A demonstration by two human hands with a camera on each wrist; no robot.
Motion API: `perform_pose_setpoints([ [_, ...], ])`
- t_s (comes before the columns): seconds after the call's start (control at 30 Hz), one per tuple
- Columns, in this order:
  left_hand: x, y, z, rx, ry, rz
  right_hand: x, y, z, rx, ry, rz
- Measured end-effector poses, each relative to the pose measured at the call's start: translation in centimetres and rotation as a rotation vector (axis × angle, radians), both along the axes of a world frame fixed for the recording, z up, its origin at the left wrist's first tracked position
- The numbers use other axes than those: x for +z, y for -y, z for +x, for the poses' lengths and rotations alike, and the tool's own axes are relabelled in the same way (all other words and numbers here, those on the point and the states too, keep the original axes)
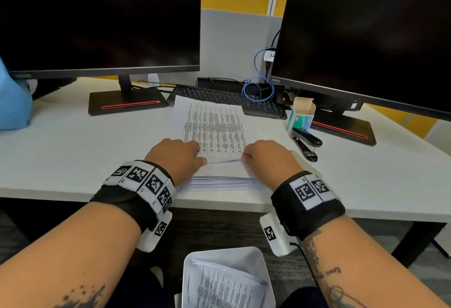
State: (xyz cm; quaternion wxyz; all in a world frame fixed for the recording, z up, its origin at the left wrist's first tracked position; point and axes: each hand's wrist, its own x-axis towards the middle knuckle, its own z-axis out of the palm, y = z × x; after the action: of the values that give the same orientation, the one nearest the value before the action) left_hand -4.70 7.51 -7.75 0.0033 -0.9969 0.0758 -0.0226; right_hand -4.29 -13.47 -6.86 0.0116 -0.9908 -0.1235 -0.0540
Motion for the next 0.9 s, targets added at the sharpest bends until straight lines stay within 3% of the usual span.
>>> perform_pose_setpoints([
  [0.1,0.0,-0.3,-0.6,0.005,-0.01,-0.15,-0.8,0.3,-0.3,0.056,0.157,0.061],
  [0.23,1.0,-0.8,-1.8,0.116,0.34,-0.631,-0.2,1.6,-1.1,0.062,0.387,0.339],
  [0.3,1.9,-1.1,-2.3,0.204,0.406,-0.88,0.9,2.7,-2.2,0.076,0.414,0.5],
  [0.4,3.6,-1.0,-3.4,0.358,0.169,-1.597,3.5,4.4,-4.8,0.125,0.21,0.532],
  [0.47,4.3,-1.2,-4.2,0.439,-0.134,-1.832,5.0,5.4,-6.7,0.148,-0.026,0.536],
  [0.53,3.8,-1.3,-4.4,0.419,-0.272,-1.824,5.6,6.1,-8.1,0.097,-0.182,0.655],
  [0.63,2.7,-1.2,-4.4,0.454,-0.22,-1.814,5.3,6.3,-8.2,-0.045,-0.178,0.766],
  [0.73,2.4,-1.0,-5.1,0.373,-0.306,-1.798,4.6,6.0,-7.8,-0.142,-0.21,0.66],
  [0.9,1.6,-1.9,-6.1,0.186,-0.568,-1.579,3.7,5.2,-7.3,-0.234,-0.308,0.567],
])
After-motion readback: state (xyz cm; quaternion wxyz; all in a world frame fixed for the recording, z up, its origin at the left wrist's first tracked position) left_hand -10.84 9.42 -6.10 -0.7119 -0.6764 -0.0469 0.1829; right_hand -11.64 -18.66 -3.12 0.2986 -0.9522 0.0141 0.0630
